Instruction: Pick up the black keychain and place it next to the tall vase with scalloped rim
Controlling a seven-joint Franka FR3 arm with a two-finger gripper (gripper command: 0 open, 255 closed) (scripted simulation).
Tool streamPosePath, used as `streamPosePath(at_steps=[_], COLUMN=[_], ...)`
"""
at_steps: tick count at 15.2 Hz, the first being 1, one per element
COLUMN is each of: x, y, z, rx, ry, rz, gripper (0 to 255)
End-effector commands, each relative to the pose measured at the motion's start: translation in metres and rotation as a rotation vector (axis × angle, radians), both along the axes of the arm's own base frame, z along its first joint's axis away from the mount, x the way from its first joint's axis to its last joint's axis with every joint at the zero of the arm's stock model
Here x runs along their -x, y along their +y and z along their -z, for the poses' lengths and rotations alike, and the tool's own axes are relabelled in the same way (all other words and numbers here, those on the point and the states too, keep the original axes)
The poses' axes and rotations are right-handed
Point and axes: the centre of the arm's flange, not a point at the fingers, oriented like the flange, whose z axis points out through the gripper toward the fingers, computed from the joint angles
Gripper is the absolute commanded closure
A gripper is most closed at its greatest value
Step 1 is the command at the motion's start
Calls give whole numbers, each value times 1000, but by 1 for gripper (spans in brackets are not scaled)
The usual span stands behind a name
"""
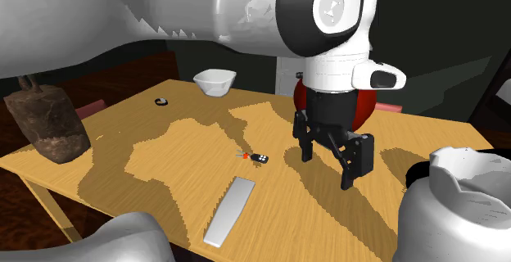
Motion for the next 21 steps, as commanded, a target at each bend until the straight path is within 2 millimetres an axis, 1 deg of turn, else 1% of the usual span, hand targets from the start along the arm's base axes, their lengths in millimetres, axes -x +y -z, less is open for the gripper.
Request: streamPosePath(at_steps=[1,11,21], x=[0,-37,-70], y=[0,101,206], z=[0,66,129], rx=[0,-44,-89], ry=[0,7,14], rz=[0,-40,-80], gripper=[0,0,0])
